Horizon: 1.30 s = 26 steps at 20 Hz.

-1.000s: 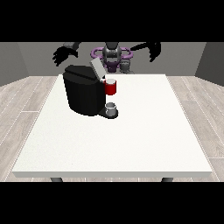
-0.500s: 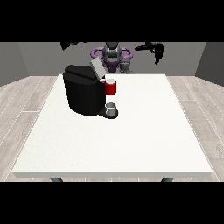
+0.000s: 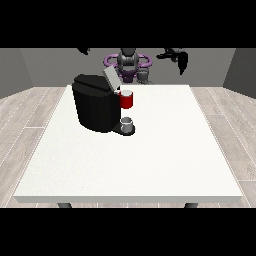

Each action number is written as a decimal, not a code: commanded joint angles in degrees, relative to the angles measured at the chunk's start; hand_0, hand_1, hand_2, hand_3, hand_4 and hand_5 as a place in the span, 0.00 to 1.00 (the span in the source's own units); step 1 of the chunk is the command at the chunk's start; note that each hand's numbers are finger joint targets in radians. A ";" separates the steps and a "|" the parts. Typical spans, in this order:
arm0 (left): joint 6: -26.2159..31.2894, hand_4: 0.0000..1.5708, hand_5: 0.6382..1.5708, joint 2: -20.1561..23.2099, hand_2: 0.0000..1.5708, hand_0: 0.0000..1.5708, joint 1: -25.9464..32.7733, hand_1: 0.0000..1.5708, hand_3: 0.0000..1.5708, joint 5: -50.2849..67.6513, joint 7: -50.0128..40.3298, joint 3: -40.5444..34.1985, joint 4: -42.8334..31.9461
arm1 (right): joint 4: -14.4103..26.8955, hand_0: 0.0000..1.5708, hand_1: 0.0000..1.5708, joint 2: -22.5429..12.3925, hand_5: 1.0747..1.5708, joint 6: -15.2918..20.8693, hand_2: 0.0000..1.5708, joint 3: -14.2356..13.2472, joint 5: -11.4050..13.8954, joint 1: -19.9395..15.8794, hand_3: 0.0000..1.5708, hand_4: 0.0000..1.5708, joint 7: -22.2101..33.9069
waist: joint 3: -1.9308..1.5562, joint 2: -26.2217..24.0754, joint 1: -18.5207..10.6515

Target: Insert the coffee pod into the coffee machine and close the lid

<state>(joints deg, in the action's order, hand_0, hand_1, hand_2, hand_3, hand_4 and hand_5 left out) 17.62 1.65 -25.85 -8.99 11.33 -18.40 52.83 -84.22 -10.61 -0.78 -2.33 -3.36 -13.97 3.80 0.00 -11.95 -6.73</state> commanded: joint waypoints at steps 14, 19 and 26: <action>-2.49 0.00 1.00 0.94 0.00 0.00 10.80 0.00 0.00 6.97 -6.00 6.36 20.97 | 10.72 0.00 0.00 0.72 1.00 -3.22 0.00 -3.37 -0.91 -8.65 0.00 0.00 -4.45 | -0.01 9.72 -0.85; -3.91 0.00 1.00 1.95 0.00 0.00 8.41 0.00 0.00 8.82 -9.75 6.53 24.02 | 14.35 0.00 0.00 0.70 1.00 -4.23 0.00 -3.83 -1.40 -13.85 0.00 0.00 -3.07 | -0.01 11.71 0.16; -2.49 0.00 1.00 3.99 0.00 0.00 11.59 0.00 0.00 11.21 -7.67 6.22 26.14 | 18.80 0.00 0.00 2.19 1.00 -1.87 0.00 -1.43 3.60 -16.89 0.00 0.00 -6.82 | 0.00 13.80 -0.11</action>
<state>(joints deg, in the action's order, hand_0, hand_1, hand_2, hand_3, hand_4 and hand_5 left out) 14.30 3.67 -14.43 0.32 3.44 -11.05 78.54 -67.21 -9.53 -3.71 -5.16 -1.80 -28.86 -2.56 0.06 0.78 -7.44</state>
